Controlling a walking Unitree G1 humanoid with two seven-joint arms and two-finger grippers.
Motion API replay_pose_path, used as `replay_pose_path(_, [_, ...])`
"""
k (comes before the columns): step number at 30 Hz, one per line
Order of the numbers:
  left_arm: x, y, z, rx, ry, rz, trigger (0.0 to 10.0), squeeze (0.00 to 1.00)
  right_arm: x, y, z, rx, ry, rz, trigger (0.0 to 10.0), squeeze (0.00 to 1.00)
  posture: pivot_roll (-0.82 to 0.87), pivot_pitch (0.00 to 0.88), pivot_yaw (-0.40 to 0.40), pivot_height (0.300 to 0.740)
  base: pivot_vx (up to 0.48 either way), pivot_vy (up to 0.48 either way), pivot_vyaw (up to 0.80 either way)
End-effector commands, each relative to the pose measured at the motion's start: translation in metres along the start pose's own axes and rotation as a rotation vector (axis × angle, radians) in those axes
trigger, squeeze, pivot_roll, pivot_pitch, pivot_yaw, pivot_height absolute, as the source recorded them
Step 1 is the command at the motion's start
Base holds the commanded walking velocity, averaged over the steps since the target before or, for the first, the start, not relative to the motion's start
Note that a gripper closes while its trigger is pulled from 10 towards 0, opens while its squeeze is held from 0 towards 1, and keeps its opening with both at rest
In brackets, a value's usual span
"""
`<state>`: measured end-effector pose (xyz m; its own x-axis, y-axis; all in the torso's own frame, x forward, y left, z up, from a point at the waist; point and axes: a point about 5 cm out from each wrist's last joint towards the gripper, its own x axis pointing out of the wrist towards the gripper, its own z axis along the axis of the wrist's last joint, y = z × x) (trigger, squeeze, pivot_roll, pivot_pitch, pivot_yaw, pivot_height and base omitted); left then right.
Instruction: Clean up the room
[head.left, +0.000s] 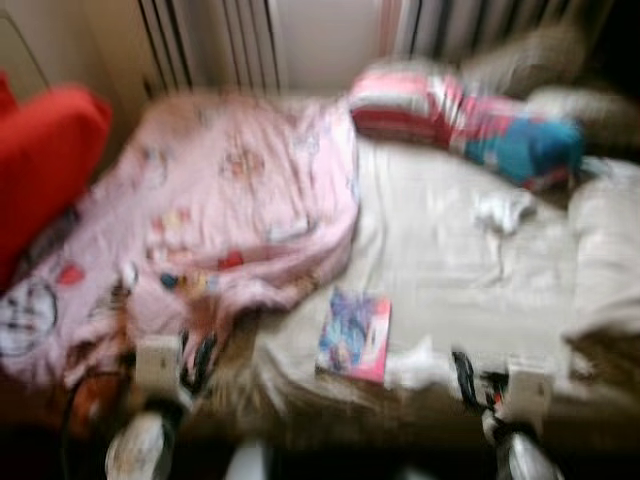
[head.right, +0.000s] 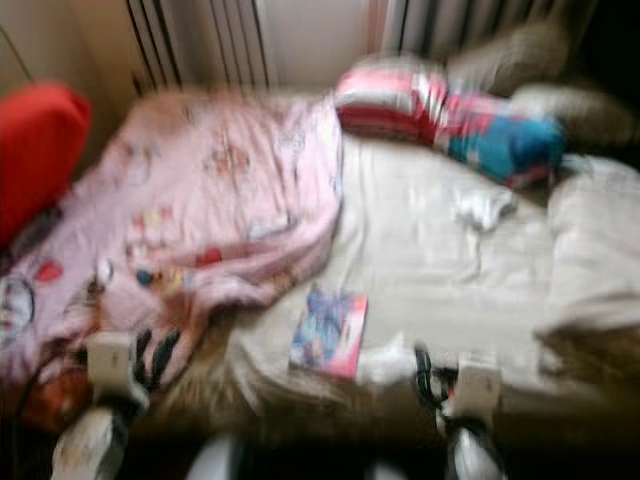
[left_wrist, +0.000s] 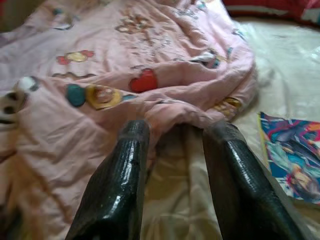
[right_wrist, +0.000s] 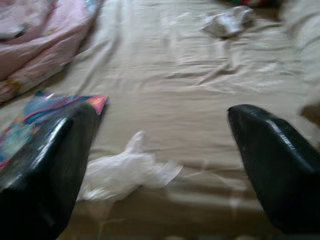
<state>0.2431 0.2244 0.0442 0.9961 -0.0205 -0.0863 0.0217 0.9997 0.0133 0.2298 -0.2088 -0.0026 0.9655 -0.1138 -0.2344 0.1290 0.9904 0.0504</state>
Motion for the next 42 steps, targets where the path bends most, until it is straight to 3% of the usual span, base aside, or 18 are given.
replay_pose_path(1, [0.0,0.002,0.004,0.011,-0.008,0.004,10.0,0.0,0.001,0.004,-0.004,0.007,0.028,0.011,10.0,0.0,0.02,0.045,-0.014,0.65,0.0,0.0,0.0])
replay_pose_path(4, [-0.001,0.006,0.005,0.017,-0.009,0.016,10.0,0.0,0.006,0.011,-0.007,-0.002,0.068,0.037,10.0,0.0,0.04,0.037,-0.014,0.646,0.0,0.0,0.0])
replay_pose_path(9, [-0.002,0.009,0.005,0.024,-0.009,0.023,10.0,0.0,0.011,0.014,-0.004,0.008,0.043,0.04,10.0,0.0,0.06,0.01,-0.004,0.622,0.0,0.0,0.0])
replay_pose_path(16, [-0.002,-0.001,-0.001,0.006,0.001,0.029,10.0,0.0,0.01,-0.001,-0.004,0.001,0.045,-0.004,10.0,0.0,0.03,0.008,-0.033,0.622,0.0,0.0,0.0])
replay_pose_path(27, [0.009,-0.009,-0.002,-0.025,0.006,0.02,10.0,0.0,0.009,-0.014,0.0,-0.026,0.029,-0.028,10.0,0.0,-0.03,0.022,-0.05,0.622,0.0,0.0,0.0])
replay_pose_path(42, [0.008,0.002,0.003,0.005,-0.002,0.032,10.0,0.0,0.005,-0.004,-0.012,0.005,0.066,-0.009,10.0,0.0,0.01,0.046,-0.023,0.622,0.066,0.0,0.24])
